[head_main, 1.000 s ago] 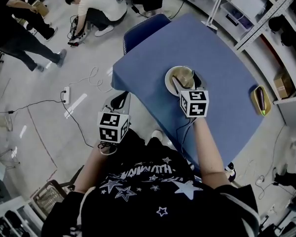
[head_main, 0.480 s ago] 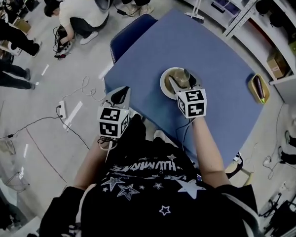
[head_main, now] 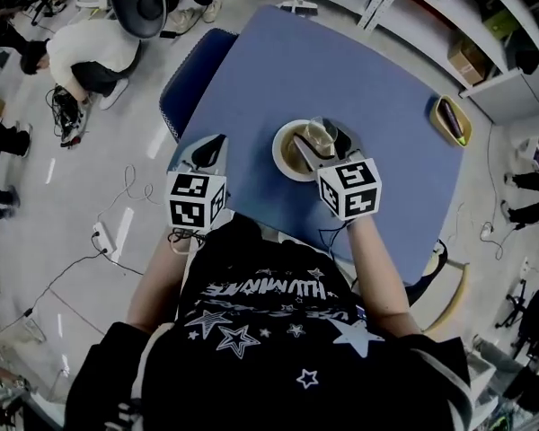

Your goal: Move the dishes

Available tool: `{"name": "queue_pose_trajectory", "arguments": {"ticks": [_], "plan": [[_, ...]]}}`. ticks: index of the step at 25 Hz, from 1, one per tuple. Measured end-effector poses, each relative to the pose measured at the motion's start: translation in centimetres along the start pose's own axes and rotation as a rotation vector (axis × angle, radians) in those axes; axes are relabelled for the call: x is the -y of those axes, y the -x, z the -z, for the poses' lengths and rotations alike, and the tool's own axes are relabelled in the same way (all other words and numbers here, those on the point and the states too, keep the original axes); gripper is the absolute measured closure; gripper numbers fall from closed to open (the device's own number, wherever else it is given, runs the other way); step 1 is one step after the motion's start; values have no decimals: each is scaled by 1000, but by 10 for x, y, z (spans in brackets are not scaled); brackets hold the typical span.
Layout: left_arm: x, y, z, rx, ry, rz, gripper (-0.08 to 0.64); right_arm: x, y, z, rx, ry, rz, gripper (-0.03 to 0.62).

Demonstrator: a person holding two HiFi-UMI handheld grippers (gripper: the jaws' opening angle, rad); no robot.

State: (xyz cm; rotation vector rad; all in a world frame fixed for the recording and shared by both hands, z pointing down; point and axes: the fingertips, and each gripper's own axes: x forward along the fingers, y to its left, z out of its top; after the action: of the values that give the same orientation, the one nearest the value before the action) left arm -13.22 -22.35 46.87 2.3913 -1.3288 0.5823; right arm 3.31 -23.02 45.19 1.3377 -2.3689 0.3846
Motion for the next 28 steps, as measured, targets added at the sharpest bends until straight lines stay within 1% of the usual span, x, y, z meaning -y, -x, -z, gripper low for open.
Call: {"name": "queue_pose_trajectory", "arguments": {"ticks": [5,10,16,22,28], "plan": [[-10,-27,-9,4,5,56,538,11,4,-36,53,-5,47,313],[-15,-46,-20,-9,0,98,538,29,-20,-55,52,0,55,313],[-33,-65,-27,-18,19,103,538,38,-65,-46,-10,3,5,313],[-35,-77,-23,-44,28,123,538,50,-95,-31,-75,0,1,313],[-41,-86,-17,-63,43,129,538,52,-113,-20,-101,6,-8,313]]}}
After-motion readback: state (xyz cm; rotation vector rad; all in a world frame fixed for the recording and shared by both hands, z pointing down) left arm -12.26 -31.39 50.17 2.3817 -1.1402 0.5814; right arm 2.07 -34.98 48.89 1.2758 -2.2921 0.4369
